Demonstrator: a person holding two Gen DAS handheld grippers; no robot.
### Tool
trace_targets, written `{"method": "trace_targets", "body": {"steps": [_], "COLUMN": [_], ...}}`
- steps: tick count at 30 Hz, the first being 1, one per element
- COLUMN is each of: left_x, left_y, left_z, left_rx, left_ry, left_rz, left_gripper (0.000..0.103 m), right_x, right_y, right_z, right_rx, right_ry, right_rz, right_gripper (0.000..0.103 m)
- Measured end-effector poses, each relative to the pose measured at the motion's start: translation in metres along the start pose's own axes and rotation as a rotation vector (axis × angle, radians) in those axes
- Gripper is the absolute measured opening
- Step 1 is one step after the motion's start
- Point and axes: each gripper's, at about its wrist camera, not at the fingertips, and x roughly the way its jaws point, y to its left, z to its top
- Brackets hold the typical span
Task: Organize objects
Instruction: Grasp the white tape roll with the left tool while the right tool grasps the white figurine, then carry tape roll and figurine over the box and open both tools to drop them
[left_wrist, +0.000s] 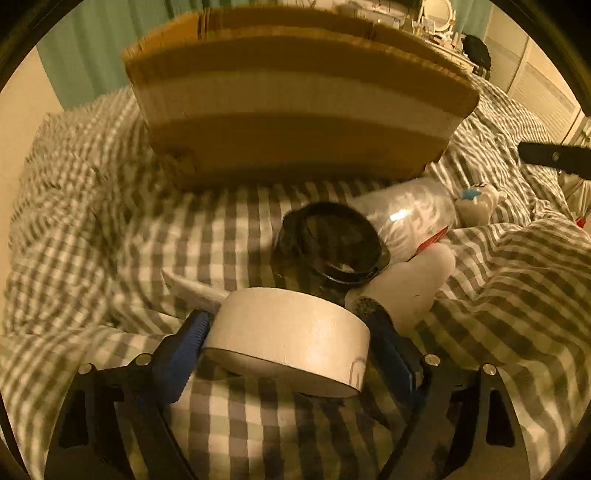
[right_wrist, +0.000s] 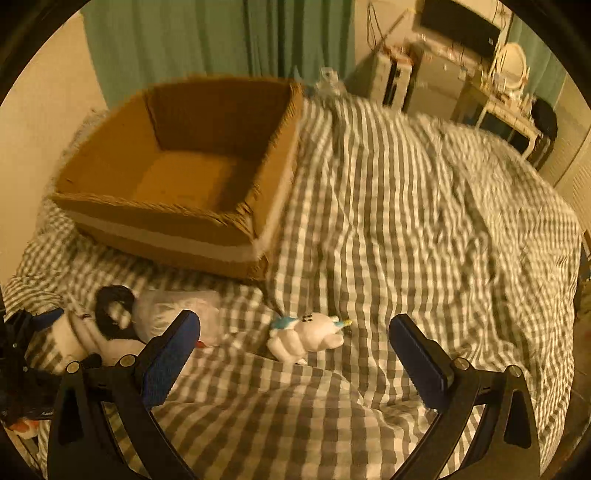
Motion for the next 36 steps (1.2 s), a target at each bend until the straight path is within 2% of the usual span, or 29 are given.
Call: {"method": "trace_targets", "body": {"steps": [4,8,14,17,18,21,28,31,36], "left_x": [0.002,-0.01,-0.036,-0.044,-0.046,-0.053,-0.083,-0.104,-0.147], "left_y": [0.004,0.004,0.006,0.01,0.011,0.016,0.028,0.032,0.032], "left_z": [0.001,0.002,0.008,0.009,0.01,0.008,0.009,0.02,0.05], "left_rx": [-0.013,-0.004,0.003,-0.008,-0.012,-0.026,-0.048,-0.016,0.016], "left_ry": [-0.012,-0.044,-0.122,-0.141,-0.145,-0.155,-0.2,-0.251,-0.368], "left_rz": [-0.024,-0.013,0.023,0.034,0.036,0.051,0.061,0.034,0.002], "left_gripper": [0.087,0.087,0.087,0.087,0.087,0.087,0.087,0.087,0.087], "right_x": [0.039,0.069,0.108,0.116,0.115,0.095,0.002,-0.041,-0.09], "right_y": [-0.005,-0.01,-0.011,-0.011,-0.012,-0.015,-0.011,-0.001,0.014], "right_z": [0.004,0.002,-0.005,-0.009,-0.01,-0.007,-0.009,-0.014,-0.001], "right_rx": [0.022,0.05,0.064,0.068,0.072,0.084,0.073,0.051,0.019], "right_ry": [0.133,0.229,0.378,0.415,0.415,0.345,0.075,-0.043,-0.173], "right_rz": [0.011,0.017,0.032,0.032,0.034,0.035,0.053,0.067,0.101], "right_gripper": [0.095,0.084,0.081,0.066,0.066,0.066,0.066,0.066,0.066]}}
